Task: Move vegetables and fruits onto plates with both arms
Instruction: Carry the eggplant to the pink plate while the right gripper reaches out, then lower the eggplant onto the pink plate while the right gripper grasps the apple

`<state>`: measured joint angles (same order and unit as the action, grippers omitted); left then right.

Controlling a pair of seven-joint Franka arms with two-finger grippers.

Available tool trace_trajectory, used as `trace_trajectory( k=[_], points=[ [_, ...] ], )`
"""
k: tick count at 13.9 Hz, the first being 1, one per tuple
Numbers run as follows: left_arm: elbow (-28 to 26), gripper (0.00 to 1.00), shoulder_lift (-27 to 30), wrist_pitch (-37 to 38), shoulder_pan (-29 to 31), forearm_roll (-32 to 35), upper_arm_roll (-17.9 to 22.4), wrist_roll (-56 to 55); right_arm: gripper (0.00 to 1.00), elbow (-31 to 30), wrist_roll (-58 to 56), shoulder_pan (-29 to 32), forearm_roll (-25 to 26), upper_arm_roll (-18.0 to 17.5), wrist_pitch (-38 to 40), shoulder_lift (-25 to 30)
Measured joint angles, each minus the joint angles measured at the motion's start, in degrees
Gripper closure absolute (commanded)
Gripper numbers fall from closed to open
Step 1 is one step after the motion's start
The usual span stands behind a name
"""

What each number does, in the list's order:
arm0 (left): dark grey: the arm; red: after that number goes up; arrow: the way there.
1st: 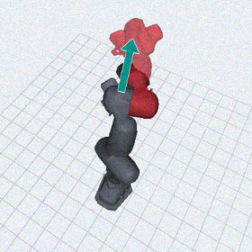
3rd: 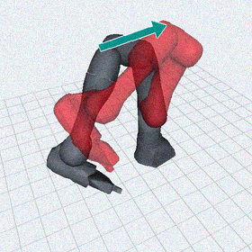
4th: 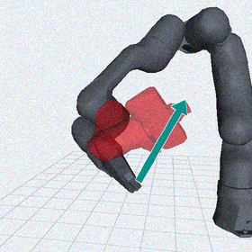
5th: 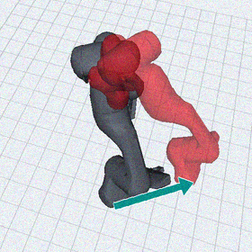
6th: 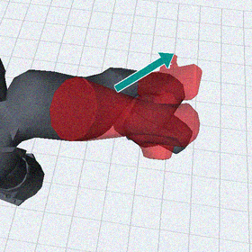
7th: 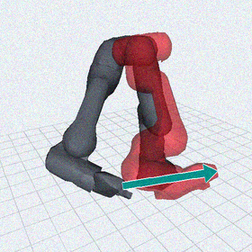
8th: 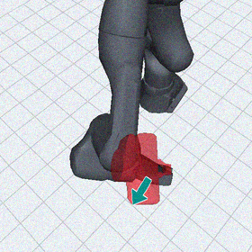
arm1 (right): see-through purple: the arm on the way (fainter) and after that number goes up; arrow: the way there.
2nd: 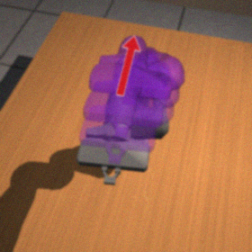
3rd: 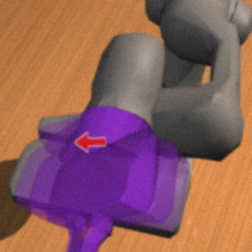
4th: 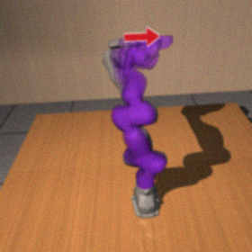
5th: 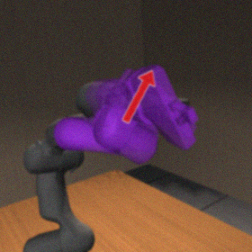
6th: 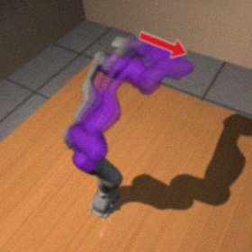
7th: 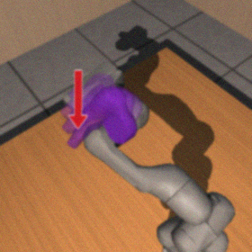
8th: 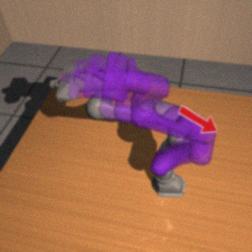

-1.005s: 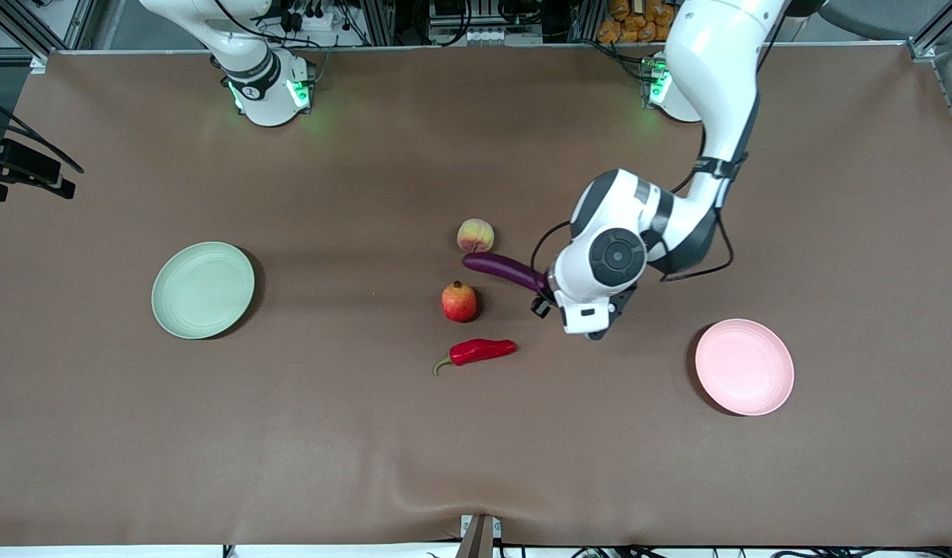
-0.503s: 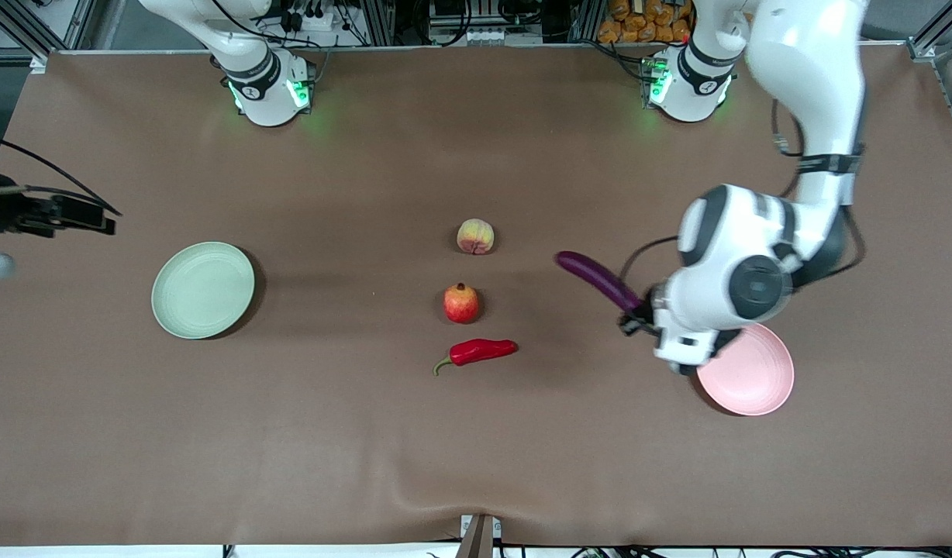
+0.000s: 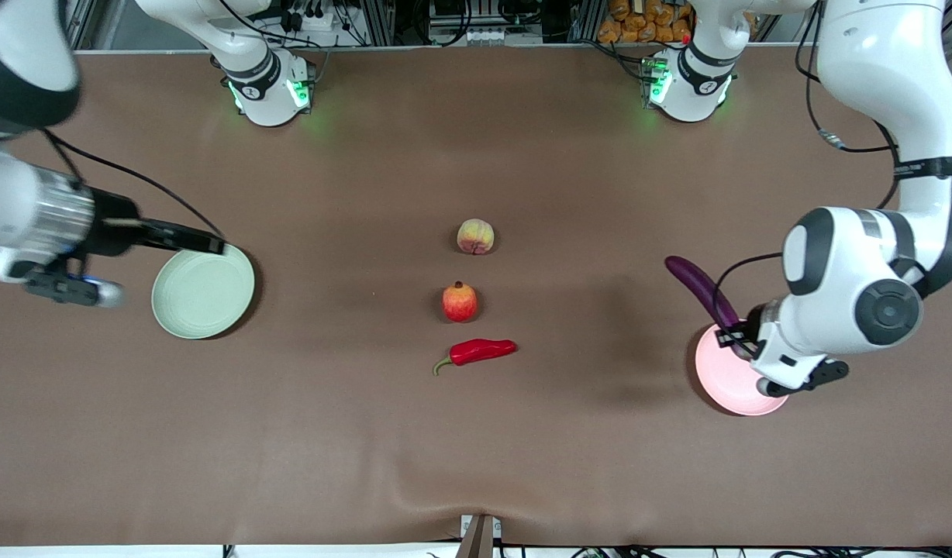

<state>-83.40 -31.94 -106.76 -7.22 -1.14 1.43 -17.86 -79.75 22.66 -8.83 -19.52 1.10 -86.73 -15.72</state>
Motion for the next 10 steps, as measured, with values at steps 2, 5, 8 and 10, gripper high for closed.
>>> trace_trajectory(
  k=[2, 5, 8, 10],
  points=[
    [0.7, 0.77, -1.7, -2.8, 1.2, 0.1, 0.0, 6.3, 0.0, -0.1, 5.4, -5.7, 0.0, -0.1, -5.9, -3.4],
    [0.9, 0.78, -4.6, -8.5, 2.7, 0.1, 0.4, 17.8, 0.0, -0.2, 12.1, -13.4, 0.2, -0.2, -15.1, -10.1],
    [1.0, 0.78, -7.7, -13.5, 3.3, 0.1, 0.3, 27.9, 0.0, -0.2, 14.6, -18.1, 1.3, -0.1, -21.9, -15.1],
    [1.0, 0.77, -9.7, -17.9, 3.3, 0.1, 0.2, 32.9, 0.0, -0.2, 17.2, -20.6, 1.7, -0.1, -26.6, -18.4]
  ],
)
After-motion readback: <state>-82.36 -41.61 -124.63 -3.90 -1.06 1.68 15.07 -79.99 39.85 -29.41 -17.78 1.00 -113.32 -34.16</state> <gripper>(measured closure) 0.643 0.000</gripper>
